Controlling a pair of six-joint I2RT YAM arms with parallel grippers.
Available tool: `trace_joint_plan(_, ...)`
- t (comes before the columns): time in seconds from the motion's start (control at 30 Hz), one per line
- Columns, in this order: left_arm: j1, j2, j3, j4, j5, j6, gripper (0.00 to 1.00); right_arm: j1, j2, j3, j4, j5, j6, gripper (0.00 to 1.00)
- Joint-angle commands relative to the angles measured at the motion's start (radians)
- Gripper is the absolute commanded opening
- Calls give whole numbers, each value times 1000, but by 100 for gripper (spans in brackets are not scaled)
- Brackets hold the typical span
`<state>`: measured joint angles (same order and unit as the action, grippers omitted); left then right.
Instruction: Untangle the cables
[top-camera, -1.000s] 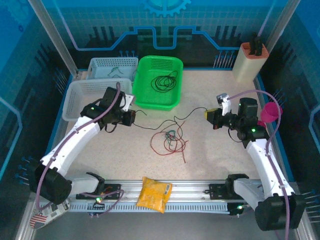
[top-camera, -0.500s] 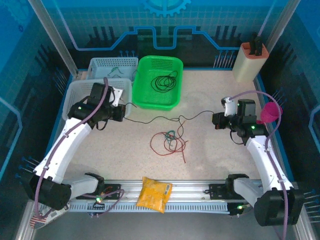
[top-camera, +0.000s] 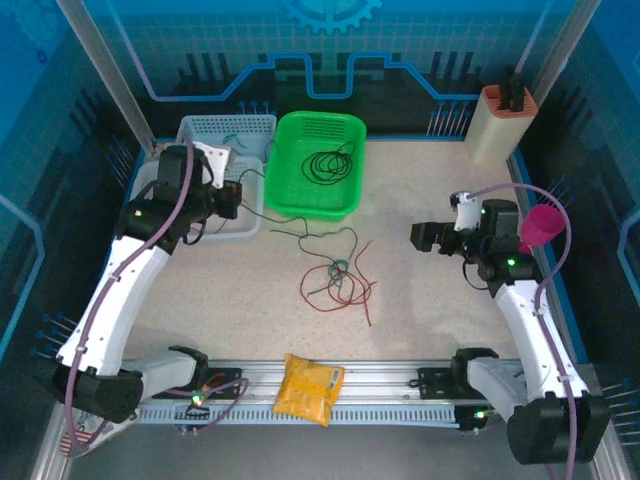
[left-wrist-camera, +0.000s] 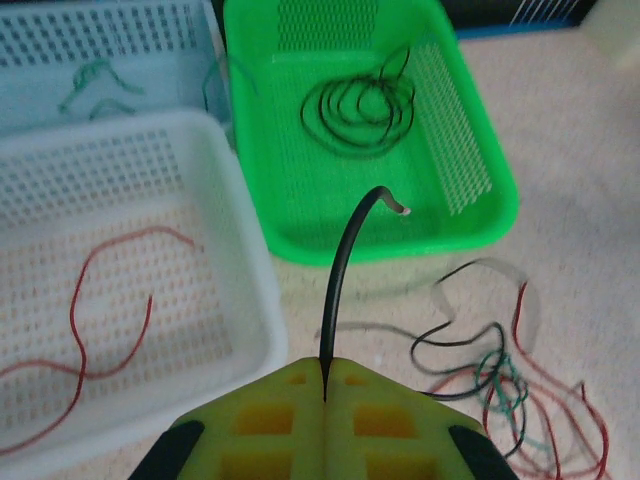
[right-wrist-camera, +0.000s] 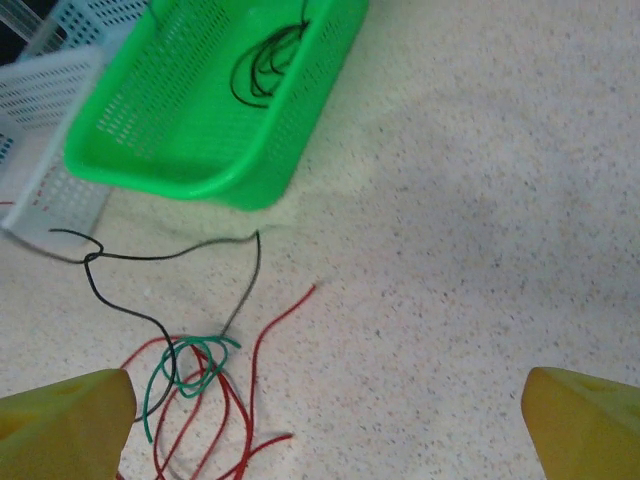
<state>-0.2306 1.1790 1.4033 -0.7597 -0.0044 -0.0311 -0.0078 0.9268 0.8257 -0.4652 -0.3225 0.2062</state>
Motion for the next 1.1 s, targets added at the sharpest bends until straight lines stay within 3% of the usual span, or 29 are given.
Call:
trace_joint_plan(0.0, 14, -31, 47, 145, -15, -42, 0, -10, -20, 6, 8, -33, 20, 100)
trace_joint_plan(0.27, 65, 35, 197, 169, -160, -8, 0, -8, -15, 6, -17, -52, 40, 100)
trace_joint_plan(0.33, 90, 48, 225, 178, -151, -14, 0, -8, -12, 3, -13, -56, 46, 100)
trace_joint_plan(0.53, 95, 61, 278, 274, 8, -61, 0, -7, 21, 10, -8, -77, 78, 100)
trace_joint_plan(0.77, 89, 76, 296, 541, 315, -161, 0, -5, 43, 5, 14, -97, 120, 100)
trace_joint_plan(0.87, 88, 89, 321, 629, 299, -190, 0, 0, 33, 1, 18, -98, 121, 100)
trace_joint_plan(1.07, 88, 197, 454, 652, 265, -217, 0, 4, 15, 2, 14, -96, 114, 100)
